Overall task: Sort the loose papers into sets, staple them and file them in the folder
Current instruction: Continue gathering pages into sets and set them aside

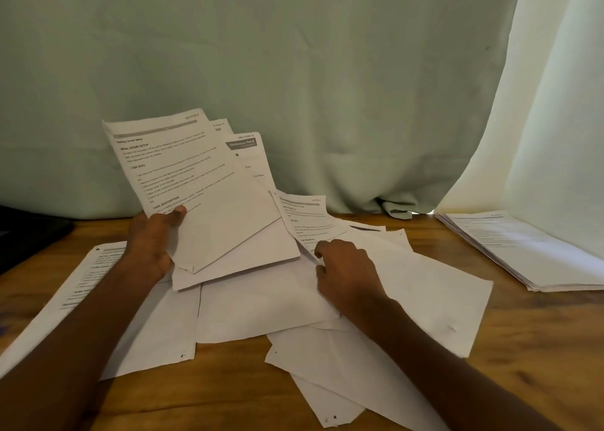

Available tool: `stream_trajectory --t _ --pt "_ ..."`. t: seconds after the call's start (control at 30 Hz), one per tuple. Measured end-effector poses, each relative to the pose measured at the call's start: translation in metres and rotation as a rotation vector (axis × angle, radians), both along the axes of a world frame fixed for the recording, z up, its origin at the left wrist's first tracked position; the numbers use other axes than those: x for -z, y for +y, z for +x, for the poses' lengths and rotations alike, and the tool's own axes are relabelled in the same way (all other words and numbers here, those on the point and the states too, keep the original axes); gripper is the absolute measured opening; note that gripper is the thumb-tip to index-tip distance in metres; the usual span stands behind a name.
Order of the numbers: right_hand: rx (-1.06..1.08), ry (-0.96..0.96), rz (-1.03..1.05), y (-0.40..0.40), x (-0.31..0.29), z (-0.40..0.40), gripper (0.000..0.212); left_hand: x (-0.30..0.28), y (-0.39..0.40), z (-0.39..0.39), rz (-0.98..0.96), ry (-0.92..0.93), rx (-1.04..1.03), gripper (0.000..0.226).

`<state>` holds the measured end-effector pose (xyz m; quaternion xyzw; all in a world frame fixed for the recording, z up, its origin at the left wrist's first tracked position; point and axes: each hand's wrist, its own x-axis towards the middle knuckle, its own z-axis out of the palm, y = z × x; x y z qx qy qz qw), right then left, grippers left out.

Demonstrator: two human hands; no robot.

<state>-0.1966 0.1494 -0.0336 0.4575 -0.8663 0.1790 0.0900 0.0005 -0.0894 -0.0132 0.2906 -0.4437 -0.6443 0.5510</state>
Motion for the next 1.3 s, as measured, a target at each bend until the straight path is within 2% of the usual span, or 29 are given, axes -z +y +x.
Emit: stream_trajectory --t 0.23,0.33,0.4,0.43,0.47,0.53,0.6,0.67,0.8,0.9,1.0,1.07,1.23,1.27,1.3 --pt "-0.012 -0.067 -0.046 0.001 -0.002 0.001 0.039 0.000 -0.004 0.000 0.001 0.005 -0.002 0.031" --pt "-0.103 -0.305 -0.209 0.002 -0.006 0.002 0.027 -0.003 -0.005 0.003 -0.037 0.008 0.002 0.029" --pt "-0.114 -0.490 -0.364 0.006 -0.012 0.000 0.043 -0.010 -0.008 0.012 -0.075 0.009 -0.041 0.031" --pt "-0.069 -0.452 -0.398 0.008 -0.015 -0.004 0.045 -0.014 -0.011 0.019 -0.099 0.013 -0.080 0.034" --pt "-0.006 -0.324 -0.389 0.010 -0.017 -0.010 0.041 -0.019 -0.014 0.027 -0.114 0.019 -0.122 0.037" --pt "0.105 -0.084 -0.254 0.017 -0.017 -0.024 0.029 -0.024 -0.018 0.041 -0.127 0.046 -0.197 0.032" --pt "0.132 -0.014 -0.038 0.022 -0.013 -0.037 0.042 -0.025 -0.019 0.047 -0.109 0.052 -0.255 0.027" --pt "0.168 -0.027 0.113 0.025 -0.009 -0.045 0.052 -0.024 -0.015 0.041 -0.064 0.041 -0.230 0.041" --pt "0.293 -0.034 0.030 0.028 -0.008 -0.055 0.061 -0.017 0.012 0.008 -0.042 0.032 0.036 0.042" --pt "0.368 -0.084 0.095 0.035 -0.013 -0.061 0.079 -0.010 0.029 -0.009 -0.083 0.022 0.203 0.046" --pt "0.377 -0.141 0.119 0.039 -0.016 -0.064 0.084 -0.006 0.035 -0.014 -0.139 0.002 0.292 0.049" --pt "0.388 -0.210 0.021 0.039 -0.019 -0.067 0.075 -0.004 0.036 -0.014 -0.152 0.003 0.320 0.048" --pt "0.357 -0.365 -0.375 0.045 -0.026 -0.080 0.012 -0.004 0.035 -0.014 -0.194 0.004 0.312 0.048" --pt "0.331 -0.387 -0.474 0.045 -0.027 -0.081 0.007 -0.003 0.035 -0.015 -0.194 -0.002 0.303 0.047" --pt "0.305 -0.425 -0.573 0.045 -0.028 -0.081 0.011 -0.002 0.035 -0.016 -0.189 -0.005 0.290 0.046"
